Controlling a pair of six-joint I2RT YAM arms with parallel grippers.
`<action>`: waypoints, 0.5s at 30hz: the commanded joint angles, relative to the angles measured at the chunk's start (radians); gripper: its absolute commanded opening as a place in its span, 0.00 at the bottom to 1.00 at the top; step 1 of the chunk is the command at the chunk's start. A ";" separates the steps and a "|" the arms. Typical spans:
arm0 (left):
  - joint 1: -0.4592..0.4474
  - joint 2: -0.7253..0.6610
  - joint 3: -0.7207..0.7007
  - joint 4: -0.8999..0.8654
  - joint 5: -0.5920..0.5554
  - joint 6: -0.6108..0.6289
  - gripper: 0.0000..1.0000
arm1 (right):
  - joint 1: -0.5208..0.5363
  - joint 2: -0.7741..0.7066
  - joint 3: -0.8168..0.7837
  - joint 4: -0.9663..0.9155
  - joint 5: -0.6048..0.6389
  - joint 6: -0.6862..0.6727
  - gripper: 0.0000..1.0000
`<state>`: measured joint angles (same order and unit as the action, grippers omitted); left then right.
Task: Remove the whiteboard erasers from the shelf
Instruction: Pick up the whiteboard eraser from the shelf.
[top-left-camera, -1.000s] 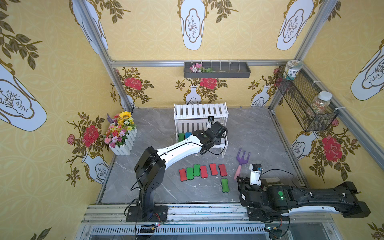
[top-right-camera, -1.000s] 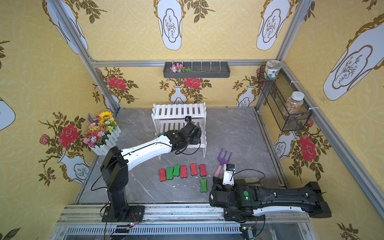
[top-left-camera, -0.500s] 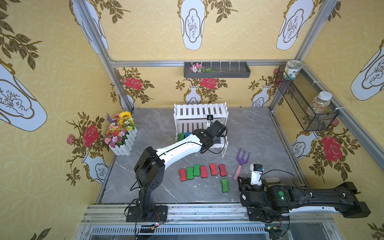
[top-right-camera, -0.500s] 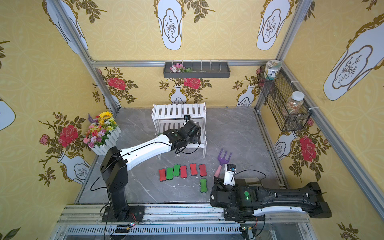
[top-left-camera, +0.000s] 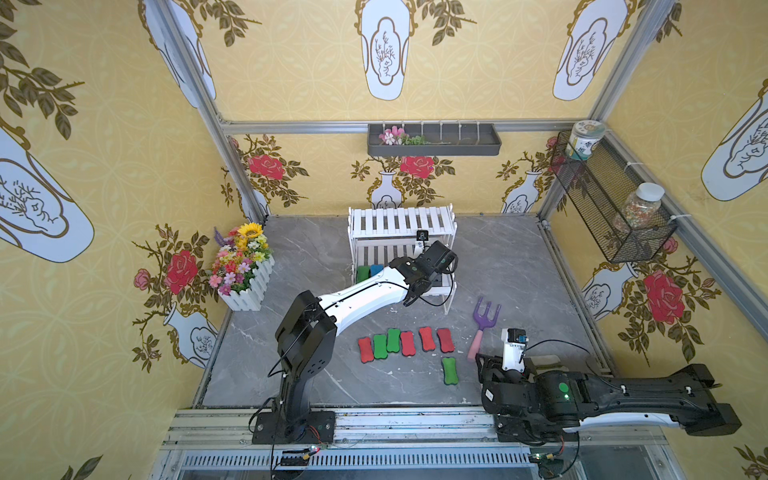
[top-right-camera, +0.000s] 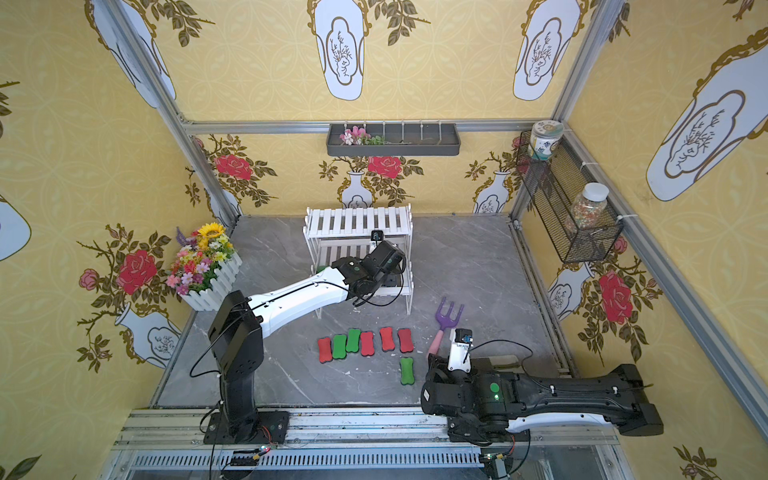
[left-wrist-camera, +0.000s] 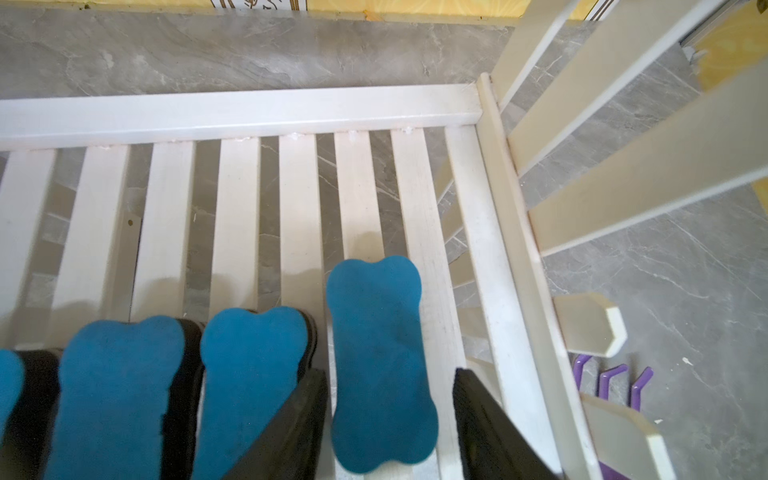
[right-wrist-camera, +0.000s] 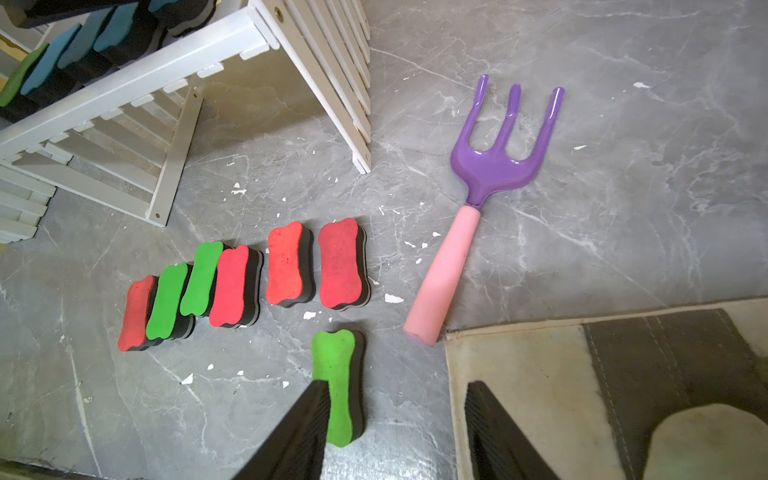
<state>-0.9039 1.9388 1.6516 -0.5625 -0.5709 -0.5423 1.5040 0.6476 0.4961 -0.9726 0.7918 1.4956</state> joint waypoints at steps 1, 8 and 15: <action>0.003 0.021 0.010 -0.017 -0.029 0.006 0.55 | 0.002 0.000 -0.001 -0.018 0.028 0.012 0.57; 0.004 0.044 0.029 -0.029 -0.036 0.009 0.56 | 0.004 -0.004 0.002 -0.021 0.031 0.013 0.57; 0.003 0.058 0.037 -0.033 -0.039 0.014 0.54 | 0.007 -0.002 0.000 -0.024 0.031 0.018 0.57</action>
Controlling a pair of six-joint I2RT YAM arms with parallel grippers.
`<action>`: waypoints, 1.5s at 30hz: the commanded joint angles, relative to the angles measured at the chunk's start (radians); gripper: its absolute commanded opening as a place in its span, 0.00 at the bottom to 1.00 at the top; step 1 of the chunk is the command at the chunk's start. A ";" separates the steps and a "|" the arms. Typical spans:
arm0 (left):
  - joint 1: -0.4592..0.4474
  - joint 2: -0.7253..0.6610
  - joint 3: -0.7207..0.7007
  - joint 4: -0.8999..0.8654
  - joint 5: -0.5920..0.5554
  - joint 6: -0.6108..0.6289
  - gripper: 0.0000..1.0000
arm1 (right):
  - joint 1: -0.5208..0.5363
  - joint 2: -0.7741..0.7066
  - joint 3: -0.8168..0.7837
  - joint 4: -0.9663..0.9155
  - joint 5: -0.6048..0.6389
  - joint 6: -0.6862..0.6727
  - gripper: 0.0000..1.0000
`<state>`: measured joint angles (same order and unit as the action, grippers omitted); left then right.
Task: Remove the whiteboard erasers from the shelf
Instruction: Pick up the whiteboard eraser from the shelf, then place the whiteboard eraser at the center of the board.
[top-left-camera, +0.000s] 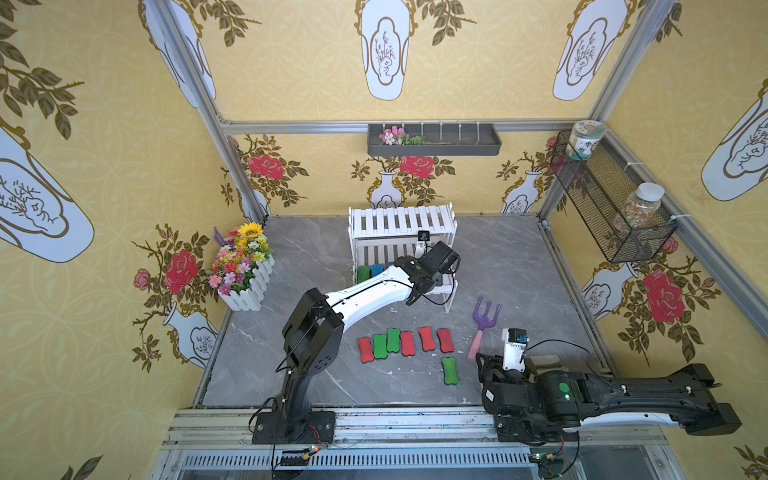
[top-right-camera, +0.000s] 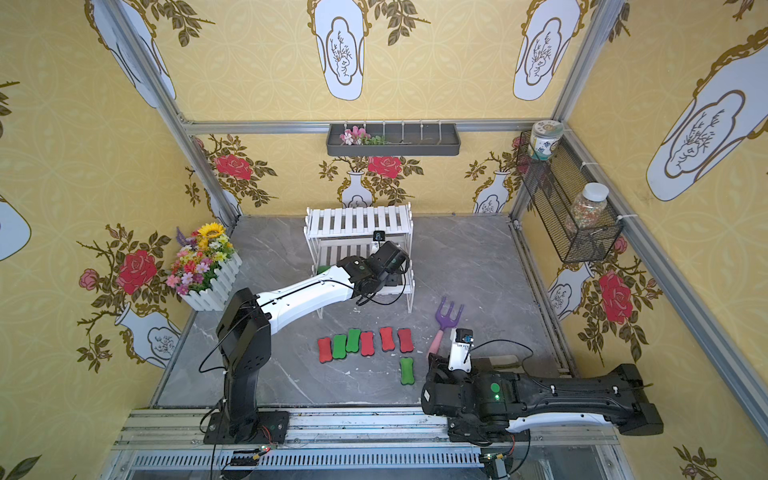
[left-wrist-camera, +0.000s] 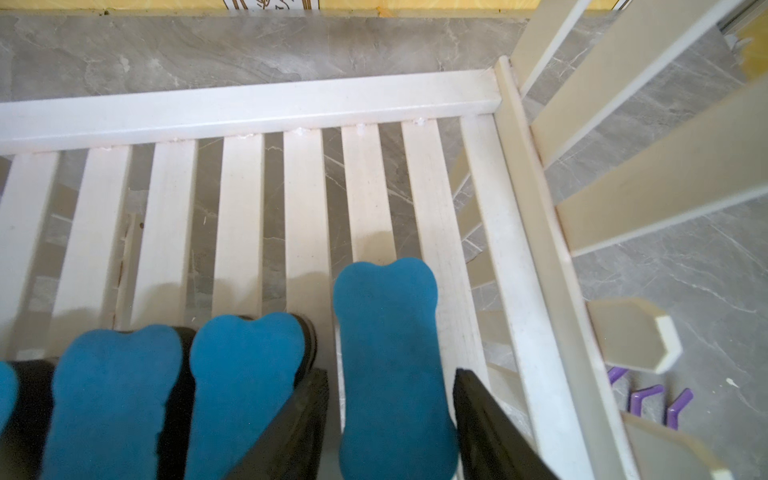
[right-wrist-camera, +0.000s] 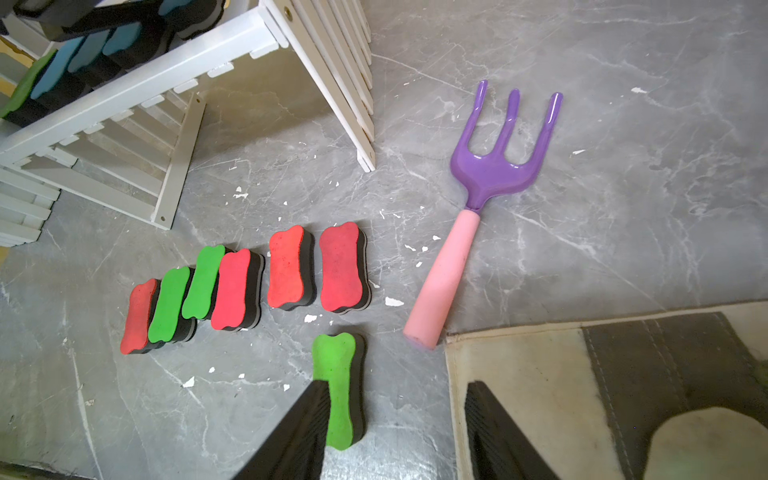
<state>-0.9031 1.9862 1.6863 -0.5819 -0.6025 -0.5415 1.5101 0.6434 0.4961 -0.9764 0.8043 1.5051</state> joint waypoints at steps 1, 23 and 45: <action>0.003 0.014 0.004 -0.015 -0.010 0.012 0.54 | 0.002 0.003 0.001 -0.019 0.019 0.011 0.57; -0.155 -0.297 -0.230 -0.014 -0.064 -0.170 0.45 | 0.009 0.024 0.035 -0.043 0.063 0.050 0.57; -0.488 -0.259 -0.470 -0.094 0.134 -0.662 0.41 | -0.001 0.115 0.424 -0.293 0.357 0.066 0.61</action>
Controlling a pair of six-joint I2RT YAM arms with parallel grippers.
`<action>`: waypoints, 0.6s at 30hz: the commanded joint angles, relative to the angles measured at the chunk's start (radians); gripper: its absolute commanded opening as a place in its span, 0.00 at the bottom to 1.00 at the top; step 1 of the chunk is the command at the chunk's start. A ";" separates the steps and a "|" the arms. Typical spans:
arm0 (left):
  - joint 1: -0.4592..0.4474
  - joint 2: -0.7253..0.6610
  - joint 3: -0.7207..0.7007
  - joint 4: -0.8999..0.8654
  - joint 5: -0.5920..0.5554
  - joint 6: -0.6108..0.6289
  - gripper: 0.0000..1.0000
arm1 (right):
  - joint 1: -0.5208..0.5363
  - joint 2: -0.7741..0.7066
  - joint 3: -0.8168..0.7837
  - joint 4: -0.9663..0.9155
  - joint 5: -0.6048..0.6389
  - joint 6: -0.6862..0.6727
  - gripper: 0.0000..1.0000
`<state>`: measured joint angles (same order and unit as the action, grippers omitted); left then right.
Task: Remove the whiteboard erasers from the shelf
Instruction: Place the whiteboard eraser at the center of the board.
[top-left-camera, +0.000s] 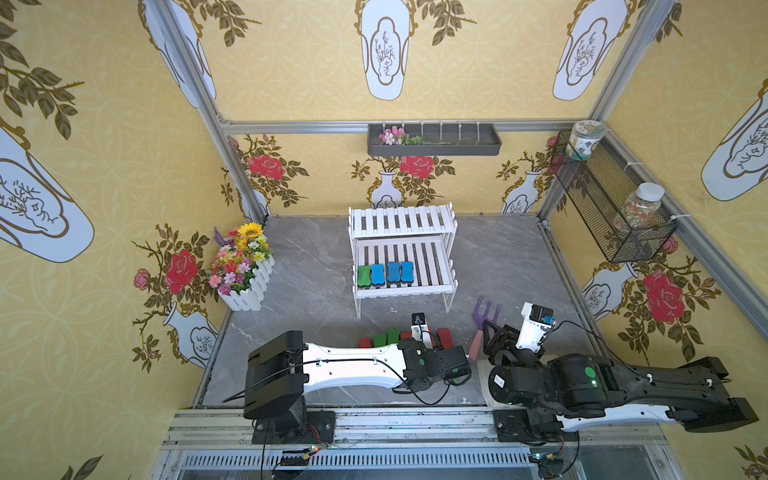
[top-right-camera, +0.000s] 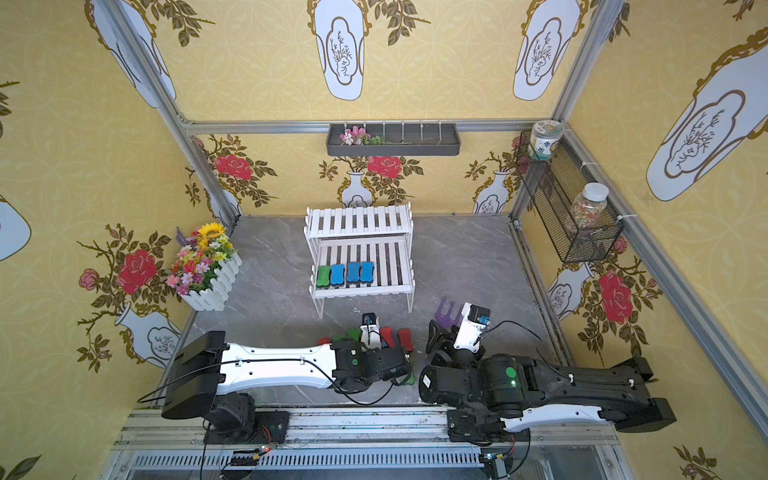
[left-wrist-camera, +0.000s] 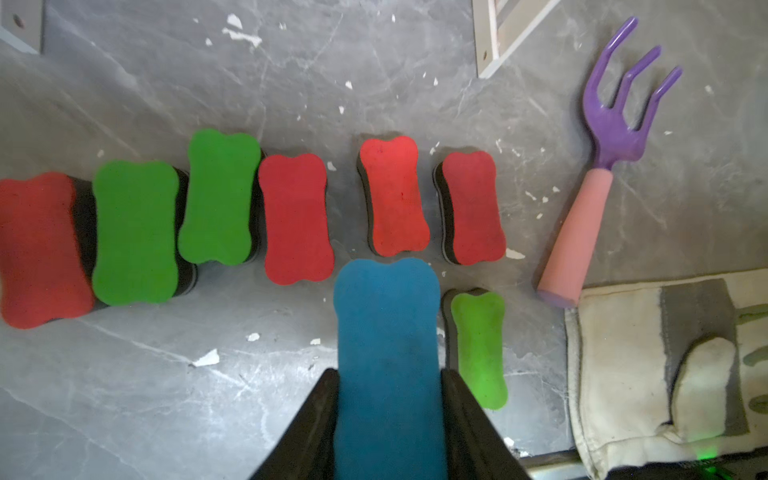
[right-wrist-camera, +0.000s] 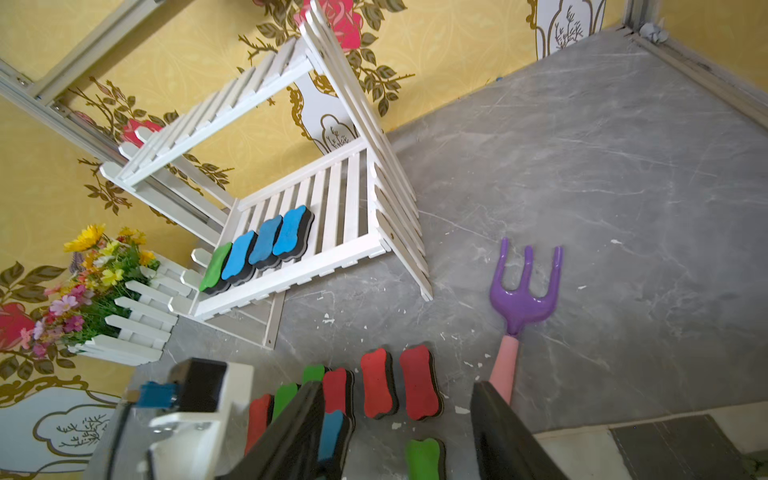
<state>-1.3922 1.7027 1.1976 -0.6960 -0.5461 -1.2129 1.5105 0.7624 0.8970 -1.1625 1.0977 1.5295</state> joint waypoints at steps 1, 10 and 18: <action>-0.001 0.041 0.033 0.011 0.092 0.015 0.41 | -0.001 -0.010 0.033 -0.138 0.071 0.065 0.61; 0.022 0.071 0.017 0.027 0.196 0.033 0.37 | 0.001 -0.119 0.056 -0.256 0.122 0.153 0.60; 0.042 0.155 0.085 -0.013 0.201 0.062 0.34 | 0.001 -0.105 0.079 -0.273 0.149 0.164 0.60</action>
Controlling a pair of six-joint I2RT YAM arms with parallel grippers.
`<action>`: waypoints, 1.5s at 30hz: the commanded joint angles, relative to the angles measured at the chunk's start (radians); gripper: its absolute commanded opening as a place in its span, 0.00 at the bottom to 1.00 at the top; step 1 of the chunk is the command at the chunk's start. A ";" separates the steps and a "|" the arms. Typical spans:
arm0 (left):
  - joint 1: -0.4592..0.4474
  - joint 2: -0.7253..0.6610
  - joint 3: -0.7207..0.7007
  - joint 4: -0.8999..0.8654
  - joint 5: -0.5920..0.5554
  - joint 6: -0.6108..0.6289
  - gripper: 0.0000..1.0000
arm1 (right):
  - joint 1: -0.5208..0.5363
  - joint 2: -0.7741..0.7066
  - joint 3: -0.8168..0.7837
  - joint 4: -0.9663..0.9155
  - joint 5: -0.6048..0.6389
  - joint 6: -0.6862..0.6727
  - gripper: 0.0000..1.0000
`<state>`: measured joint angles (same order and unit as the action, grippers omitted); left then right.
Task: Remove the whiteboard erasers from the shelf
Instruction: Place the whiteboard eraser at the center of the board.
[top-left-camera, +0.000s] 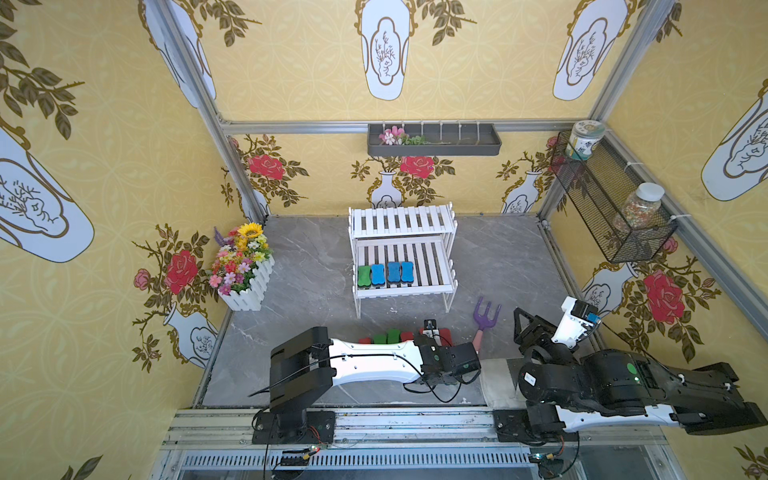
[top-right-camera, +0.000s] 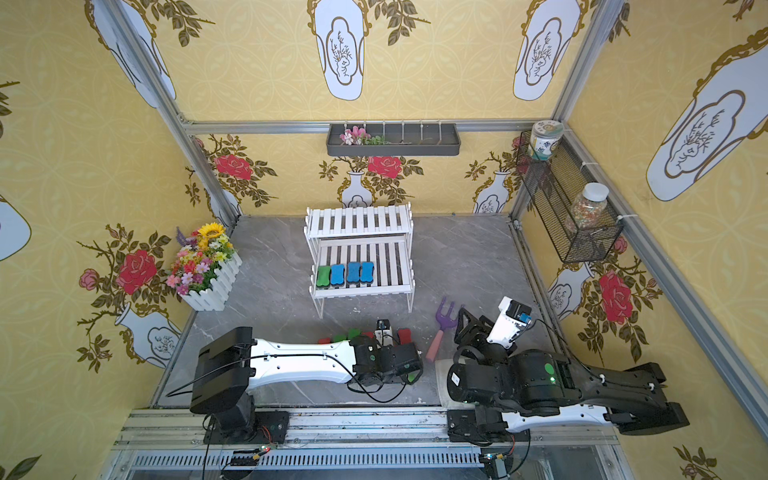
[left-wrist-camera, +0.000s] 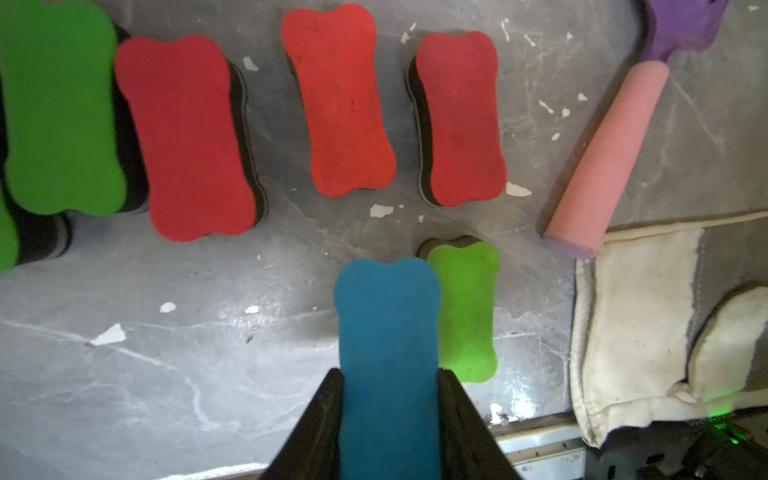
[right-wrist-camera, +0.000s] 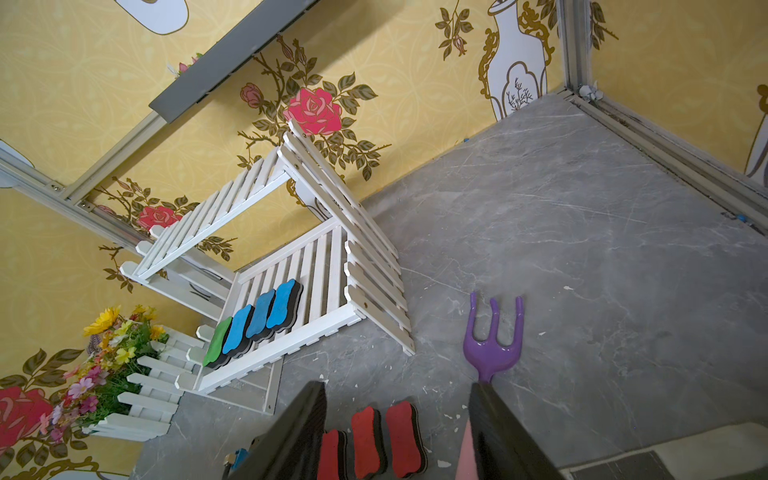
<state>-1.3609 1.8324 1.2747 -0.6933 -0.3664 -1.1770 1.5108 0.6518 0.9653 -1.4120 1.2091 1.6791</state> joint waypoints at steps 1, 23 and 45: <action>0.016 0.034 0.014 -0.018 0.028 0.031 0.34 | 0.000 0.007 0.012 -0.029 0.039 0.019 0.60; 0.075 0.049 -0.003 0.008 0.089 0.063 0.52 | 0.000 0.001 0.011 -0.042 0.042 0.044 0.59; 0.059 -0.542 -0.255 0.027 -0.167 -0.006 0.93 | -0.045 0.211 -0.026 0.530 -0.179 -0.542 0.65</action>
<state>-1.3018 1.3552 1.0519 -0.6735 -0.4618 -1.1599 1.4918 0.8150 0.9249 -1.0939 1.1103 1.3617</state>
